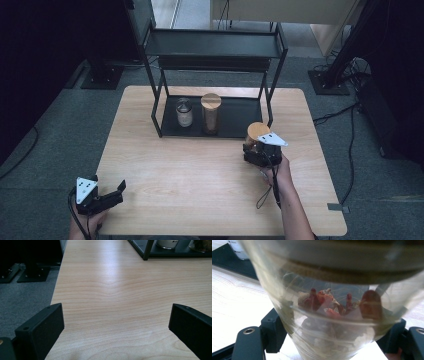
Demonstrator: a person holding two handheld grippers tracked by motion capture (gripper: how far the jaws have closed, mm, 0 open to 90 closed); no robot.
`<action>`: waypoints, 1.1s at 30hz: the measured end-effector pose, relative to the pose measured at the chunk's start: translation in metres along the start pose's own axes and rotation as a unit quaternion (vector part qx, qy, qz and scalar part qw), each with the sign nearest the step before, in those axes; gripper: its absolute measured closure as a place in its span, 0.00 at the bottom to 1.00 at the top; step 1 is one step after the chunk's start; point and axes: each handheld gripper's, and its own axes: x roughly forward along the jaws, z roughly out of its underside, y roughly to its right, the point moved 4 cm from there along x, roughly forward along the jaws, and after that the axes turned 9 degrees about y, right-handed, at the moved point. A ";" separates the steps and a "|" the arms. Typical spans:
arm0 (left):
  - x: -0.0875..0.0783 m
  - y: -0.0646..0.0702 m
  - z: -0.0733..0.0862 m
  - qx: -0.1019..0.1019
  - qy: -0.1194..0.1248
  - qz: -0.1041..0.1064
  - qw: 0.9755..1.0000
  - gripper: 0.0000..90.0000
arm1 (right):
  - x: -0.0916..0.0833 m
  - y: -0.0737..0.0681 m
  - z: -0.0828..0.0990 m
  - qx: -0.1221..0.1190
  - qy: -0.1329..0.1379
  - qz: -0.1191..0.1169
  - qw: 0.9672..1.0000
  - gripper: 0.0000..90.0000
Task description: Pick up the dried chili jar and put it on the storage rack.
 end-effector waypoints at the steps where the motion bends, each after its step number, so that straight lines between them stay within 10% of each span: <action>1: 0.000 0.000 0.000 0.000 0.000 0.000 1.000 0.00 | 0.001 -0.001 -0.001 0.000 -0.001 0.000 1.000 0.27; 33: 0.000 0.000 0.000 -0.002 0.002 0.000 1.000 0.00 | 0.041 -0.017 -0.043 -0.007 -0.004 0.002 1.000 0.27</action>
